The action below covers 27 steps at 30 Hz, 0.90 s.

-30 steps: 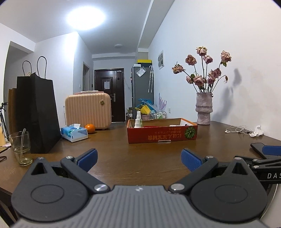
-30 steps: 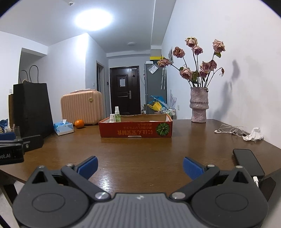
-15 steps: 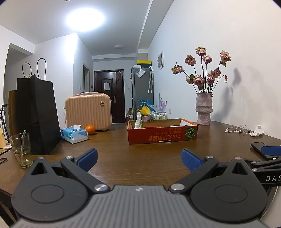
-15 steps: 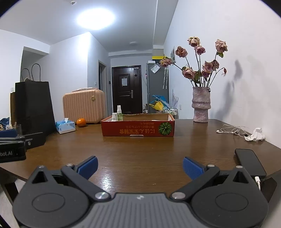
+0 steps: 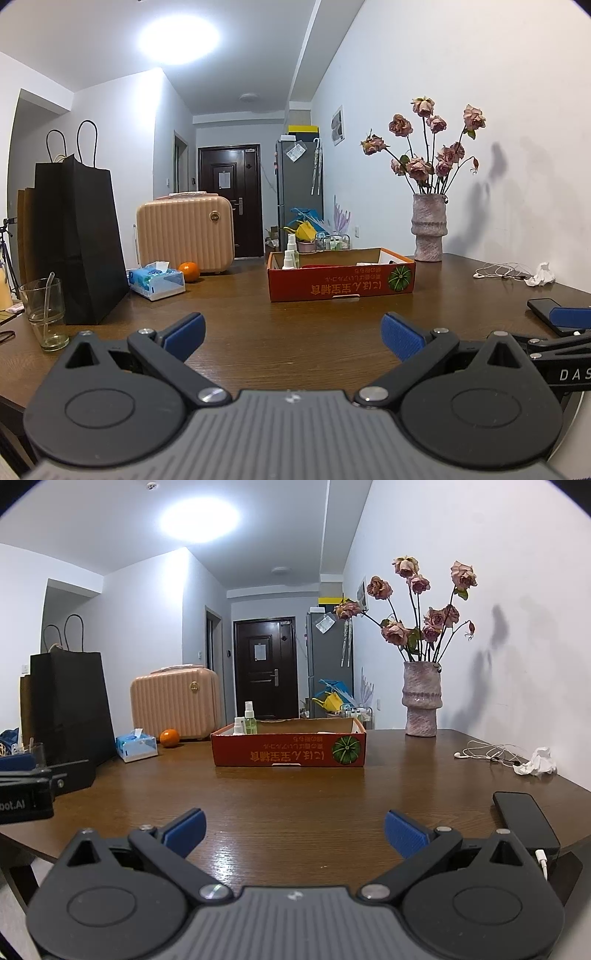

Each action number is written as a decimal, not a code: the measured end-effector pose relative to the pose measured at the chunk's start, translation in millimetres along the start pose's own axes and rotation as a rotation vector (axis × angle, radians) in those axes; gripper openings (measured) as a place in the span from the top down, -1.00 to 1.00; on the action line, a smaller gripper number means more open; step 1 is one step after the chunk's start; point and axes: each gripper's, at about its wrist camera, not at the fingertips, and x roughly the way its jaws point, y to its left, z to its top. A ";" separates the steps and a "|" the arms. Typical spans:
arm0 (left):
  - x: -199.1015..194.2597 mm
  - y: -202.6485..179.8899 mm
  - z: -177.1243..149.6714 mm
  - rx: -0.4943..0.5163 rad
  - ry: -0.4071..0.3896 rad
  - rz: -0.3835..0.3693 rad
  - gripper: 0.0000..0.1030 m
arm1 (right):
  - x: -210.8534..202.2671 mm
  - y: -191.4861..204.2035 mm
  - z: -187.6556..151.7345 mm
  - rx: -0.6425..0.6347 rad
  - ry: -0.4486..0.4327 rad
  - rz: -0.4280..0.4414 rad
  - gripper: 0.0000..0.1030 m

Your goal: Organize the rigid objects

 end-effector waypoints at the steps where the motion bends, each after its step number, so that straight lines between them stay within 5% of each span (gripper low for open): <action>1: -0.3 0.0 0.0 0.001 0.000 0.000 -1.00 | 0.1 0.1 -0.1 0.000 0.000 0.000 -1.00; 27: 1.0 1.4 -0.3 0.002 0.000 -0.003 -1.00 | -1.6 0.8 0.0 -0.001 -0.002 0.002 -1.00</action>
